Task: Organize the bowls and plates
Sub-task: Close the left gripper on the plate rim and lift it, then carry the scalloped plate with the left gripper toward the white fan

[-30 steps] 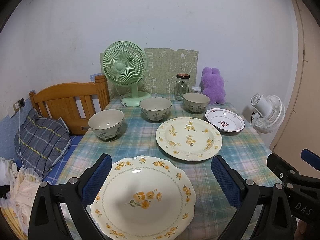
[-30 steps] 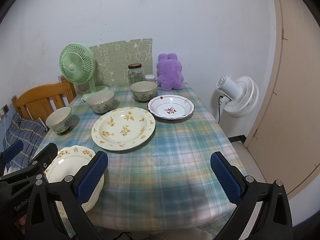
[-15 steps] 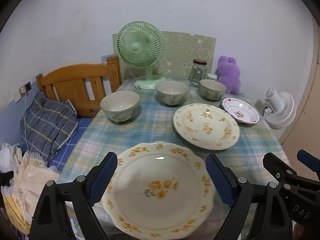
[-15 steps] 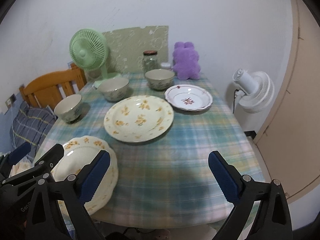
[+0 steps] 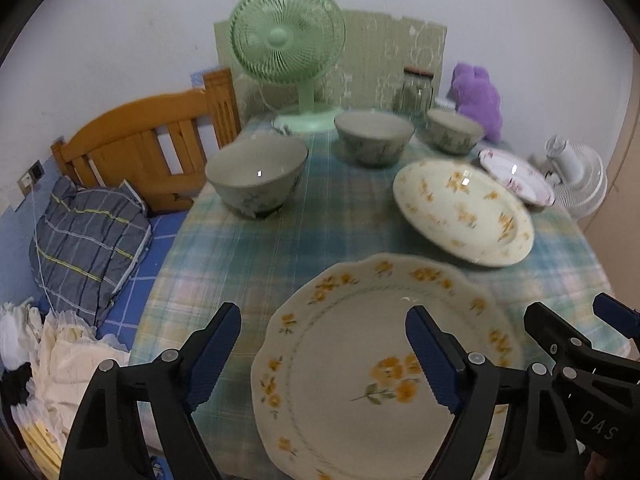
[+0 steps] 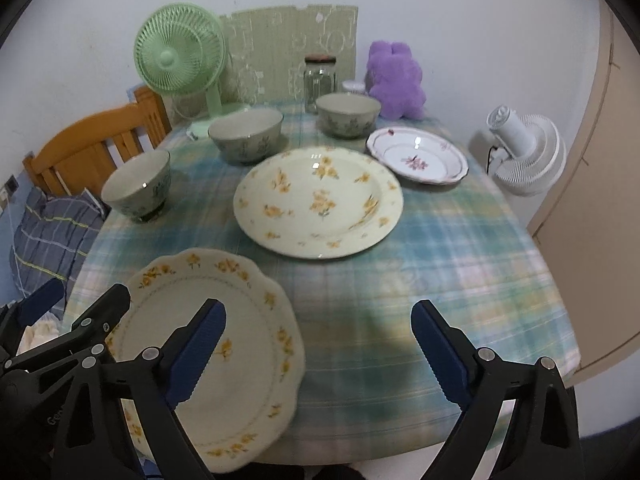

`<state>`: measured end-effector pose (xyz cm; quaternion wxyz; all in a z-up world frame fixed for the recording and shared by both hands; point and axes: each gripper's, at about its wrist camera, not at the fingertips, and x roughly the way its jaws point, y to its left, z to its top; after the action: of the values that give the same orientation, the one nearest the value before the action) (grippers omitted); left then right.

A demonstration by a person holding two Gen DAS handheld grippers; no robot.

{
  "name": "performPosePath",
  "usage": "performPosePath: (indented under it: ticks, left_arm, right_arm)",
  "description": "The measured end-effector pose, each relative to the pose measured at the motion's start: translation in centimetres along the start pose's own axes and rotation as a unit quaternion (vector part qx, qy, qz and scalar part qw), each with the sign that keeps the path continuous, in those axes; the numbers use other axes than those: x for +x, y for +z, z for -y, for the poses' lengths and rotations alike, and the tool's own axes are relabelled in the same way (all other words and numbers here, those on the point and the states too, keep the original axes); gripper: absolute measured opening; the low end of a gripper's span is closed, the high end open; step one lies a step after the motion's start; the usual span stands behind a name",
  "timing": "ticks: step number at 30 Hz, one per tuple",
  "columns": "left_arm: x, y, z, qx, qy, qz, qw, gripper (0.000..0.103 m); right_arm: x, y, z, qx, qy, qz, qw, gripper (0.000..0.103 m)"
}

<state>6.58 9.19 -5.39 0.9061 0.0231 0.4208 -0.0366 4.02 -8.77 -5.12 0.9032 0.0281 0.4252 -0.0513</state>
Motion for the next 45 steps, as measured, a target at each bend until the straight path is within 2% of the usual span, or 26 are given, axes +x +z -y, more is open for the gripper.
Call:
performPosePath:
  ticks: [6,21,28,34,38,45]
  left_arm:
    - [3.2,-0.3,-1.0,0.007,-0.005,-0.039,0.9992,0.085]
    - [7.7,-0.8,-1.9,0.024,-0.052,-0.115,0.9917,0.067]
    - [8.1,-0.7,-2.0,0.026,-0.072,-0.12,0.9898,0.069]
    - [8.0,-0.8,-2.0,0.033,-0.074,-0.121,0.9893,0.068]
    - [7.8,-0.6,-2.0,0.032,-0.074,-0.136,0.9875,0.068]
    - [6.3,0.4,-1.4,0.035,-0.075,-0.125,0.9887,0.069]
  right_arm:
    - [3.4,-0.3,-1.7,0.004,-0.004,-0.044,0.999,0.09]
    - [8.2,-1.1,-4.1,0.004,-0.007,-0.12,0.993,0.074]
    - [9.3,-1.2,-4.1,0.002,-0.016,-0.144,0.989,0.071]
    - [9.3,-1.2,-4.2,0.004,-0.02,-0.143,0.99,0.072]
    - [9.2,-1.2,-4.3,0.002,-0.022,-0.149,0.989,0.071]
    - [8.0,-0.4,-3.9,0.008,-0.026,-0.143,0.989,0.071]
